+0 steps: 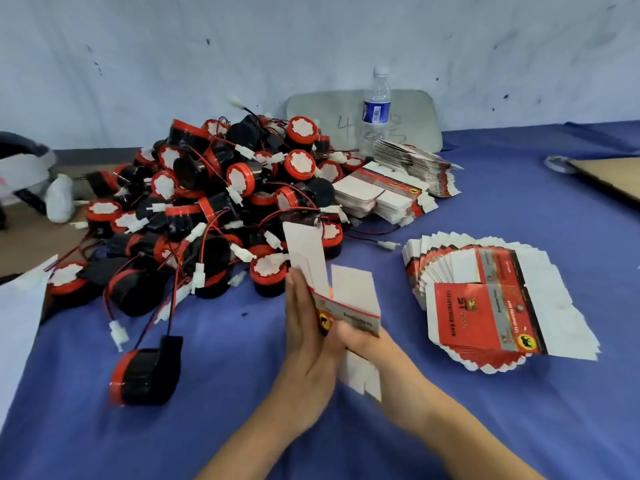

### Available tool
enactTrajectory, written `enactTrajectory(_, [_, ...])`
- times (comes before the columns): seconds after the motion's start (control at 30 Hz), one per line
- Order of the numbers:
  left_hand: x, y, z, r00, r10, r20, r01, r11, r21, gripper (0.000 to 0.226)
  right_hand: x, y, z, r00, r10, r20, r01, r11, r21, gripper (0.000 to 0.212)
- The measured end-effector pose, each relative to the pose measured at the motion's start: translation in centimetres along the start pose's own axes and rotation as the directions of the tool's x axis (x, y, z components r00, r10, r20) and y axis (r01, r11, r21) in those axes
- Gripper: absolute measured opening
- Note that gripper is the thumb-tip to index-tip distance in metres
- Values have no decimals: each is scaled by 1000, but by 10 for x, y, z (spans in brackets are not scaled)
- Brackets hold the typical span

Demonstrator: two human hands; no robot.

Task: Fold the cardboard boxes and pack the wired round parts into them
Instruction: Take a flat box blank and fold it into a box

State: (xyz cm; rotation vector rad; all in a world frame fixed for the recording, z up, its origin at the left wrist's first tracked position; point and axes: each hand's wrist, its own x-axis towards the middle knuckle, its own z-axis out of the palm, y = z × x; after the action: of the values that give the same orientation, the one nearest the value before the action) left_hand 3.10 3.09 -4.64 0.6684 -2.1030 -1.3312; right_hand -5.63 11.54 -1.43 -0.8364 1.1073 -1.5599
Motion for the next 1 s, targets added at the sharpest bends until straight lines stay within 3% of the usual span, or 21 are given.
enactTrajectory(0.07, [-1,7,0,999,40,-17,-41,999,-35,88,-4,-3,-4,990,127,68,-136,978,156,36])
enactTrajectory(0.13, [-3,9,0,998,56,-6,-56,992,-110,95,-4,-2,-9,978,163,127,-190,951,244,35])
enactTrajectory(0.2, [-4,9,-1,998,65,-9,-65,983,-174,96,-3,-1,-10,973,143,179,-191,938,290,62])
enactTrajectory(0.23, [-4,11,-1,997,70,-25,-74,978,-194,96,-4,-2,-8,975,118,189,-168,946,276,68])
enactTrajectory(0.33, [-1,19,-2,988,64,-137,-105,943,-317,97,-2,-3,-2,988,-3,158,-21,988,154,57])
enactTrajectory(0.43, [0,23,-8,973,28,-230,-124,902,-414,103,1,-4,3,989,-147,-34,147,989,14,69])
enactTrajectory(0.53, [0,22,-9,979,44,-197,-122,906,-405,106,7,-3,-3,953,-263,-147,243,960,-140,63])
enactTrajectory(0.6, [-3,21,-8,986,18,-164,-84,910,-406,85,9,1,-10,928,-318,-193,271,933,-235,64])
enactTrajectory(0.67, [-5,20,-6,985,-43,-167,-27,917,-399,38,12,5,-18,883,-376,-282,292,909,-298,68])
enactTrajectory(0.73, [-9,20,-4,996,-29,-85,-5,925,-381,13,14,7,-23,842,-408,-352,270,885,-380,69])
enactTrajectory(0.87, [-13,23,-2,996,-77,53,92,902,-421,24,15,13,-31,798,-457,-393,218,827,-518,70])
enactTrajectory(1.0, [-11,18,-6,995,-72,65,93,900,-426,24,17,14,-30,830,-421,-365,201,837,-508,63])
